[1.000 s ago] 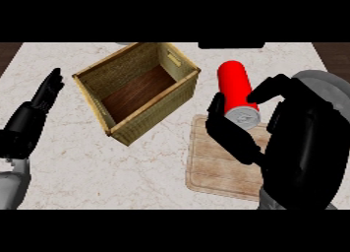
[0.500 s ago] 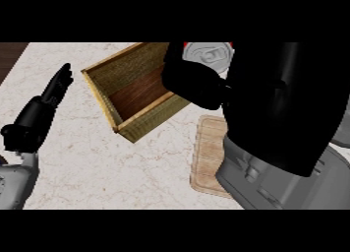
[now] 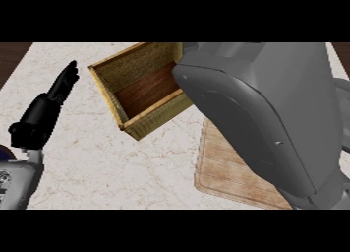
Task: Pick the can from the cutting board and place it in the basket
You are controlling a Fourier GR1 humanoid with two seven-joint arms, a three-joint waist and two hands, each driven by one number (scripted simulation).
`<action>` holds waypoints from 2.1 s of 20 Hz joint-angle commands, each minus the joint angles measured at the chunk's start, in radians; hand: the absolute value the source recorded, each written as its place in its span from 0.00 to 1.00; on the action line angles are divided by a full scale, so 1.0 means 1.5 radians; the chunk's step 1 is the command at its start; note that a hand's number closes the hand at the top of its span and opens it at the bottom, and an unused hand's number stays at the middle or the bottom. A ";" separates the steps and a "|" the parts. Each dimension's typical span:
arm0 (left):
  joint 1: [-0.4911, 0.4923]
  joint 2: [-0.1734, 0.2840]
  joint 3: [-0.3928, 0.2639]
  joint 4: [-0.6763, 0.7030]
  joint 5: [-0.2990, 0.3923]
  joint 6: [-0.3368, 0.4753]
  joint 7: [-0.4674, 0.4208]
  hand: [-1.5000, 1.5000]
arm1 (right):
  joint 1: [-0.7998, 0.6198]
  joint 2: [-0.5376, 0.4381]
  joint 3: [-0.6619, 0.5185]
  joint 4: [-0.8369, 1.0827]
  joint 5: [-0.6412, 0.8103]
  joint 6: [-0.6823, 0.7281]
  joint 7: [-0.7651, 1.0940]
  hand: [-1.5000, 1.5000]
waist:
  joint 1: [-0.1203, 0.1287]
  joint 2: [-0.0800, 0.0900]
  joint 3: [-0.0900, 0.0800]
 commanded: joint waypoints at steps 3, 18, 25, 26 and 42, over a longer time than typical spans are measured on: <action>0.007 -0.004 -0.013 -0.011 -0.012 0.000 0.005 0.50 | -0.109 0.006 -0.042 0.179 -0.067 -0.031 0.144 1.00 | 0.012 -0.001 0.000; 0.007 -0.011 0.001 0.005 -0.013 0.003 -0.009 0.50 | -0.228 0.006 -0.061 0.519 -0.112 0.037 0.137 1.00 | -0.008 -0.002 0.001; 0.015 0.003 0.016 -0.012 0.006 -0.020 0.012 0.50 | -0.281 0.006 -0.085 0.575 -0.230 0.014 0.126 0.00 | -0.007 -0.006 0.002; -0.003 -0.003 0.009 -0.016 -0.012 -0.004 0.019 0.50 | -0.282 0.006 -0.073 0.606 -0.234 -0.007 0.109 0.00 | -0.002 -0.002 0.001; 0.029 0.000 0.036 -0.007 -0.006 0.001 0.014 0.50 | -0.291 -0.061 -0.115 0.534 -0.096 -0.398 0.104 0.00 | -0.051 -0.015 0.004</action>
